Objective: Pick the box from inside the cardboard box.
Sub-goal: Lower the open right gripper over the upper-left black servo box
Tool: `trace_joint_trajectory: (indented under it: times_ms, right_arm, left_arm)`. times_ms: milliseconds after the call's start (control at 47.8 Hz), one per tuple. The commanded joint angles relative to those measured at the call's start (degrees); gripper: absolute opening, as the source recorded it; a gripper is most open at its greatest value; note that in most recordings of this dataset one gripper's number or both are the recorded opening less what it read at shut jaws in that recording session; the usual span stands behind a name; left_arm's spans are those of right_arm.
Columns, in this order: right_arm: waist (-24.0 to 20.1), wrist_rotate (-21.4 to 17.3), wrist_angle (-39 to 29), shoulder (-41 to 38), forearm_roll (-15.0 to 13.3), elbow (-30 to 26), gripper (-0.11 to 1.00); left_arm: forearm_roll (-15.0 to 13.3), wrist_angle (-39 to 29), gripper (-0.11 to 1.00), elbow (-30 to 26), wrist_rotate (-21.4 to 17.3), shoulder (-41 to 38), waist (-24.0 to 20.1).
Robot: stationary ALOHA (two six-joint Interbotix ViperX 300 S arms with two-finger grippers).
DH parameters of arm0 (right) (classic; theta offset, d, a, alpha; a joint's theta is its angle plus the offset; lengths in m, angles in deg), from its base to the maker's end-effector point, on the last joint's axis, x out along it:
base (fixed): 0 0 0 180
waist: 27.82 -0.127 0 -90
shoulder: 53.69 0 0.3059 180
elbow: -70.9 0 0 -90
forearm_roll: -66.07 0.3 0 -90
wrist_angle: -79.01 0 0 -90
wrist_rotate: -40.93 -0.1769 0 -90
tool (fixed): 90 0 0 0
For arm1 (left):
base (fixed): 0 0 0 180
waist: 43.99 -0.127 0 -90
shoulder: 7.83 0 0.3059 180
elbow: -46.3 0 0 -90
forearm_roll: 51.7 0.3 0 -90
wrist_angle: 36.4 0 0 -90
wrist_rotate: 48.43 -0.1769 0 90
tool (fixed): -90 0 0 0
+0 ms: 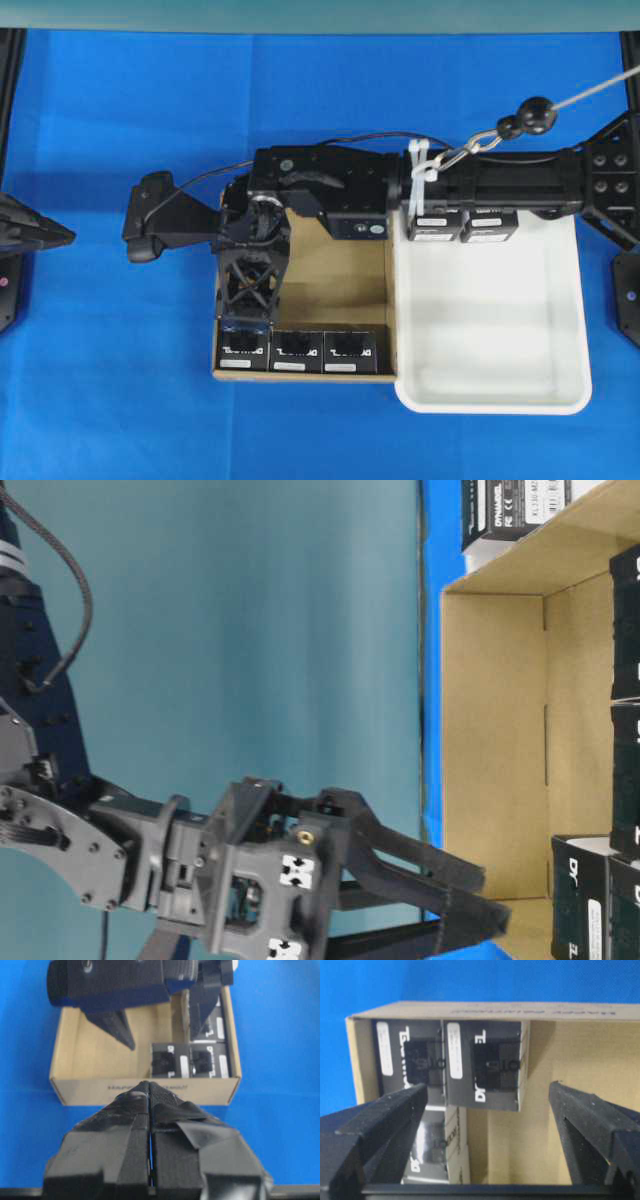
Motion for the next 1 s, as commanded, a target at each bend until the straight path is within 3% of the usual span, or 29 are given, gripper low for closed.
trace_joint_trajectory:
  times_ms: [0,983]
  right_arm:
    - [-0.2,-0.1,0.5,-0.5,0.7,-0.2,0.99]
    - [-0.2,0.4,3.8,-4.5,0.5,0.7,1.00]
  left_arm:
    - [0.1,0.5,-0.05,-1.8,0.6,-0.4,0.0]
    - [0.1,0.4,-0.05,-1.6,1.4,-0.7,0.0]
